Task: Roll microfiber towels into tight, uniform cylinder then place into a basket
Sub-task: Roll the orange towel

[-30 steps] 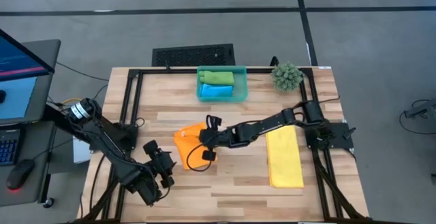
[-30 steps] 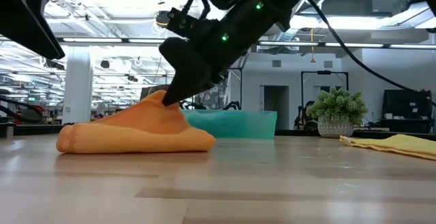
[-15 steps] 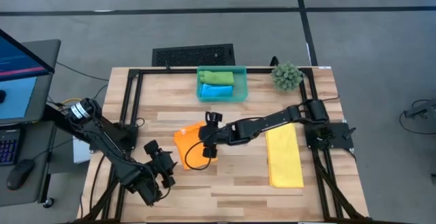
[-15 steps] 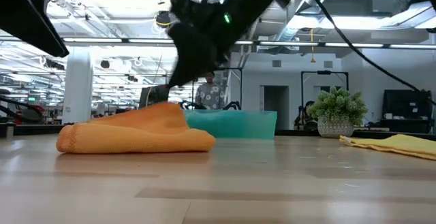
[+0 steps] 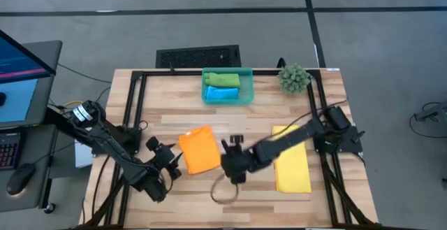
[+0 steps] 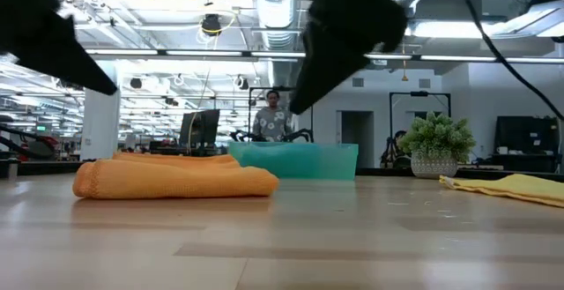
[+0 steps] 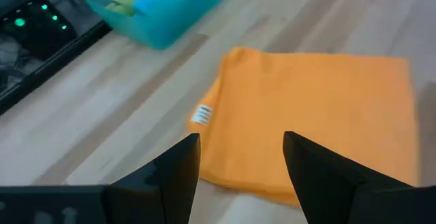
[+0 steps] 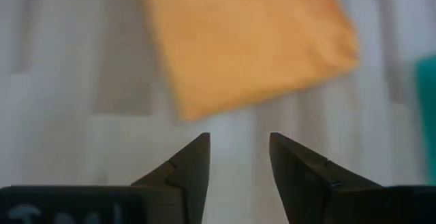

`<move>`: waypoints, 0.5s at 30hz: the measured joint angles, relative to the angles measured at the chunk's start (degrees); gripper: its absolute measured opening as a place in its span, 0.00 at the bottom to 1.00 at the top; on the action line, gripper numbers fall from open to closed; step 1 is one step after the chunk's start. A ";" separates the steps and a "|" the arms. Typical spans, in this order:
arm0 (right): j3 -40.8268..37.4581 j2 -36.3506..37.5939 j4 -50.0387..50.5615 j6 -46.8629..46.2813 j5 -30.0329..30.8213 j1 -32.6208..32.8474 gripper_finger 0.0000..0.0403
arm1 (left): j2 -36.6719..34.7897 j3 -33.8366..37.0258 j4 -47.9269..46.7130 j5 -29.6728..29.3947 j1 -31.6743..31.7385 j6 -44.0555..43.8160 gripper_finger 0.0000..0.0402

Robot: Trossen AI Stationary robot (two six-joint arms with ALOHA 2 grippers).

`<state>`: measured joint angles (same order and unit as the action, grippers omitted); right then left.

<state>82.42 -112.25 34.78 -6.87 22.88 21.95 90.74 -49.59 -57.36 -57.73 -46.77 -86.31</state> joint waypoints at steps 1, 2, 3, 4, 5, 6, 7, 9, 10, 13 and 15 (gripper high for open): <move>-1.34 -0.02 -2.05 0.92 0.20 1.13 0.42 | 0.00 0.37 0.74 0.22 1.12 0.55 0.51; -2.55 -0.13 -4.30 2.17 0.30 2.13 0.41 | 0.00 0.71 1.57 0.64 2.35 2.08 0.51; -3.67 -0.20 -6.87 3.45 0.35 3.03 0.41 | 0.00 1.01 2.88 1.24 3.51 4.15 0.51; -4.63 -0.20 -9.96 4.71 0.48 3.75 0.40 | 0.00 1.28 5.06 2.25 4.73 6.79 0.51; -5.27 -0.20 -13.04 5.88 0.59 4.17 0.40 | 0.00 1.43 7.26 3.49 5.88 10.07 0.51; -5.67 -0.19 -15.32 7.11 0.61 4.51 0.39 | 0.00 1.69 9.78 4.49 6.92 13.56 0.51; -5.90 -0.15 -16.55 8.38 0.71 4.72 0.39 | 0.00 2.01 12.41 5.64 7.81 17.03 0.51; -6.04 -0.42 -18.06 10.08 1.00 4.84 0.38 | 0.00 2.64 17.46 7.78 9.41 23.33 0.51; -6.06 -0.51 -18.01 10.35 1.02 4.74 0.37 | 0.00 2.92 19.56 8.50 10.02 25.70 0.51; -6.06 -1.11 -18.01 10.38 0.17 3.41 0.36 | 0.00 3.75 22.69 10.97 11.43 30.08 0.51; -6.08 -2.55 -18.28 10.41 -0.39 2.13 0.36 | 0.00 4.38 24.34 12.42 12.14 31.89 0.51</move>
<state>76.34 -114.80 16.50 3.54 22.49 24.08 90.74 -45.21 -33.02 -45.31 -34.63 -54.43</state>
